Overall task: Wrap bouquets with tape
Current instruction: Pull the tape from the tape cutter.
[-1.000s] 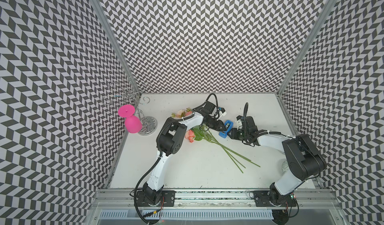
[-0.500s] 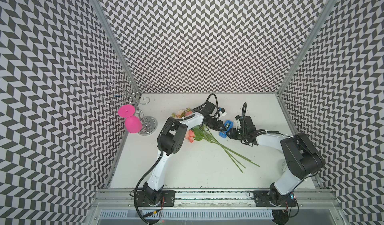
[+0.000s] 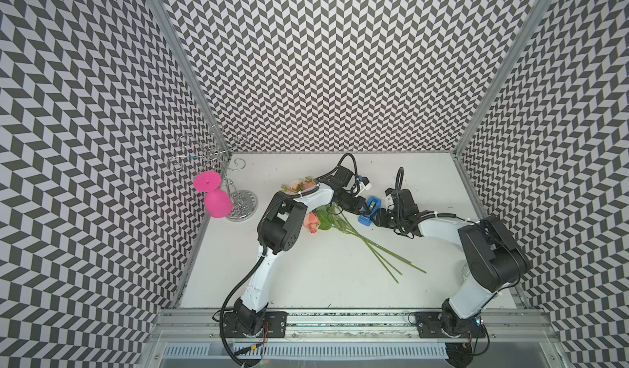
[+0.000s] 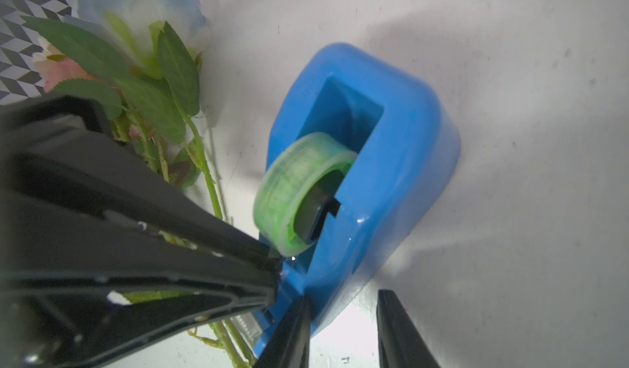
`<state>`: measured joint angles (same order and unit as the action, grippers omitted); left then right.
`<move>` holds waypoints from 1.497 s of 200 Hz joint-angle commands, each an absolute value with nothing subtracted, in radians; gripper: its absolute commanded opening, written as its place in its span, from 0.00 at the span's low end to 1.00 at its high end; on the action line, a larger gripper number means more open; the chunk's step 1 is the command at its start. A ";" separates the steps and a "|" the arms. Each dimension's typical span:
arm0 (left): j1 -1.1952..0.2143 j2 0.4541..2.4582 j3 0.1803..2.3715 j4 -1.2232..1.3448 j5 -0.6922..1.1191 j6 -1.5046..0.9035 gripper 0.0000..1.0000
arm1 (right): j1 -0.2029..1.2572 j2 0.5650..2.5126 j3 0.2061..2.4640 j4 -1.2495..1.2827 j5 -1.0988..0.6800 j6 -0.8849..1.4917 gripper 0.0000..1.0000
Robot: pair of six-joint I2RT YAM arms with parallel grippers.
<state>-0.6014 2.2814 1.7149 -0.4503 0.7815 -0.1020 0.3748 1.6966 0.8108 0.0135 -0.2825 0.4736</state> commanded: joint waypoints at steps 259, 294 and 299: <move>-0.645 1.948 1.292 -0.347 0.829 -0.388 0.00 | 0.388 1.829 0.939 -0.150 -0.208 0.401 0.28; -0.671 1.929 1.242 -0.360 0.747 -0.430 0.00 | 0.390 1.817 0.931 -0.149 -0.204 0.396 0.27; -0.674 1.928 1.235 -0.354 0.743 -0.433 0.00 | 0.390 1.816 0.931 -0.149 -0.204 0.396 0.28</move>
